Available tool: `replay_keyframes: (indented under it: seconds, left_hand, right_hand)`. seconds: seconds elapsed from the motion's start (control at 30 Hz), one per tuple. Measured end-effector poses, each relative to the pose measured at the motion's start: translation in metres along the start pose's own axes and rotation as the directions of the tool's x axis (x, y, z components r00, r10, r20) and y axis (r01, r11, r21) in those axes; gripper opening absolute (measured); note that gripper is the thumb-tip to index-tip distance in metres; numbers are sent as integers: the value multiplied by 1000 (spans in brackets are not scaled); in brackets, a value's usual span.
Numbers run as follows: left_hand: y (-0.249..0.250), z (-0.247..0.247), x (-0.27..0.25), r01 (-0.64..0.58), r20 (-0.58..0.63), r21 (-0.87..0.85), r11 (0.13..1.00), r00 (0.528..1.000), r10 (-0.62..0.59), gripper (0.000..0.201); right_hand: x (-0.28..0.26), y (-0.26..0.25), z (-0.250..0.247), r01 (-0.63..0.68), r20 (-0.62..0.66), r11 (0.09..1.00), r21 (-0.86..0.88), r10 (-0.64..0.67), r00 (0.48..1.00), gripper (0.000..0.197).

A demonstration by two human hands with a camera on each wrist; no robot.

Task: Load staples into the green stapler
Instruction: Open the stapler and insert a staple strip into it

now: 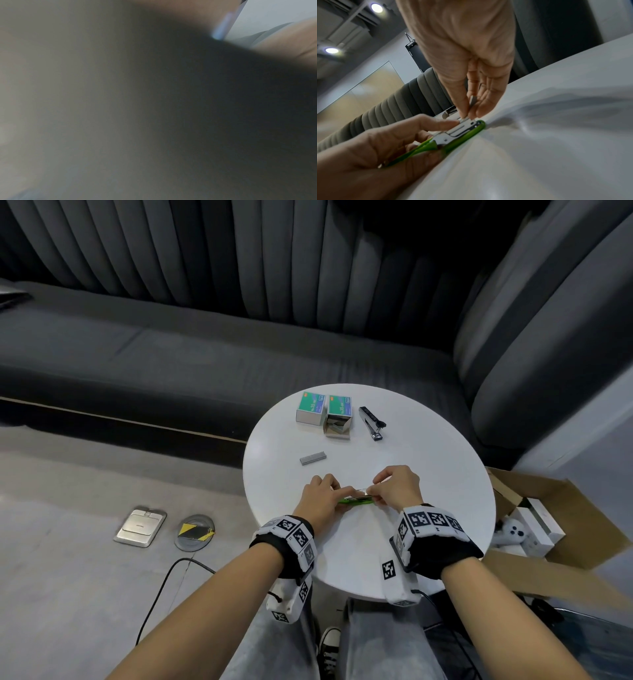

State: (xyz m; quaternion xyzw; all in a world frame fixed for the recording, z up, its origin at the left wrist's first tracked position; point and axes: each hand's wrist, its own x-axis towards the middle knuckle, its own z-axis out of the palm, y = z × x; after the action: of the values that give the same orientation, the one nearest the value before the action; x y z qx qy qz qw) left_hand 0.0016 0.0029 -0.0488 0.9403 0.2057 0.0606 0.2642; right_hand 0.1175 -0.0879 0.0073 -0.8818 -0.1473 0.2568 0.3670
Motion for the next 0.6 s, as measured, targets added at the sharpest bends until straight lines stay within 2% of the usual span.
replay_keyframes:
  seconds: [0.17,0.3,0.4,0.5,0.6]
  left_hand:
    - [0,0,1,-1,5,-3,1000,1000,1,28]
    - [-1,0,0,-1,9,-13,1000,1000,2,29]
    - [-1,1,0,-11,-15,-29,1000,1000,10,28]
    - [-1,3,-1,-12,-47,-37,999,999,10,26]
    - [-1,4,-2,-14,-72,-39,999,997,11,26]
  right_hand:
    - [2,4,1,31,-6,1000,-2,-31,1000,26]
    - [7,11,-3,-105,77,971,215,90,993,18]
    - [11,18,-3,-138,125,927,348,100,987,16]
    - [8,21,-1,-68,75,940,335,46,996,17]
    - [3,21,-2,59,29,960,275,-70,997,15]
